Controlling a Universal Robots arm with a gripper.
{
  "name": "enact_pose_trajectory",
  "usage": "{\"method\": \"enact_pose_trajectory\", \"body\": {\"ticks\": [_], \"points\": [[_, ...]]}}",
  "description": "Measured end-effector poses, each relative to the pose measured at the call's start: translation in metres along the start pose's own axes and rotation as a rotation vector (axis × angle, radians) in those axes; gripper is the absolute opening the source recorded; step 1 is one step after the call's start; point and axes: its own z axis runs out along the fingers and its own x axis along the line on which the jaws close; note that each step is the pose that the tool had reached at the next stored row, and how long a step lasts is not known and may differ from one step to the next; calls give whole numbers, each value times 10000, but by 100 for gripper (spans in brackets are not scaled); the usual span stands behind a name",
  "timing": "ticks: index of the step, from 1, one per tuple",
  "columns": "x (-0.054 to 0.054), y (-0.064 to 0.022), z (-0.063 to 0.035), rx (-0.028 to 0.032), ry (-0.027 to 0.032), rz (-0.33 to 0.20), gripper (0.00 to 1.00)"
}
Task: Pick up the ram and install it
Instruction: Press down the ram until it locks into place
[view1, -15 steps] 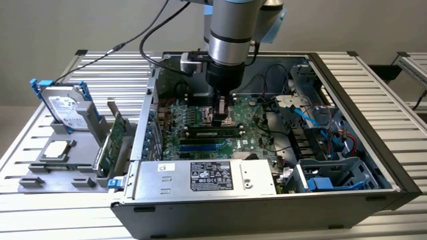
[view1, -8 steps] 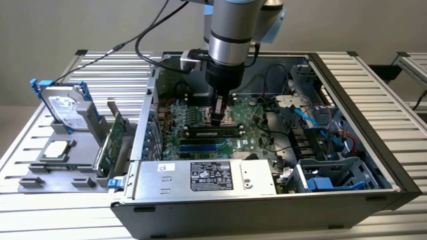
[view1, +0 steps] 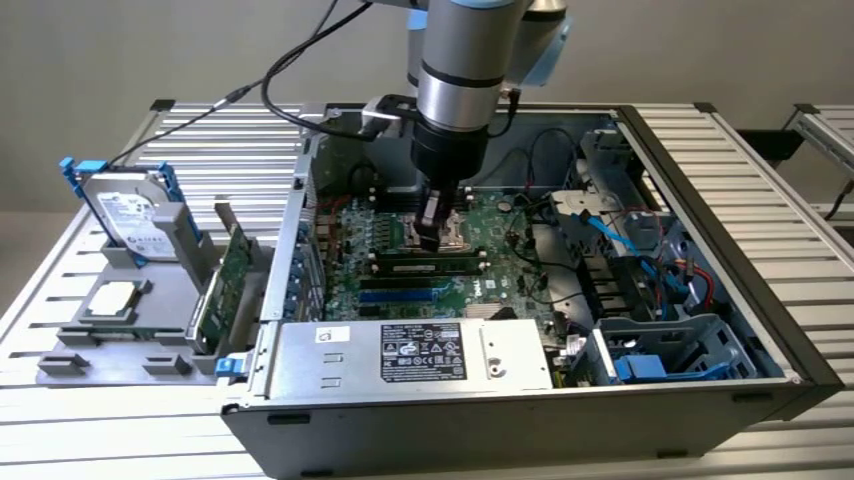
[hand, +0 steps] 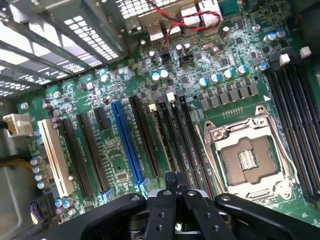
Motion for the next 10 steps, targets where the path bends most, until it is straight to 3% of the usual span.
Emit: {"method": "enact_pose_trajectory", "body": {"ticks": [10], "points": [[0, 0, 0, -125, -111, 1596, 11]]}}
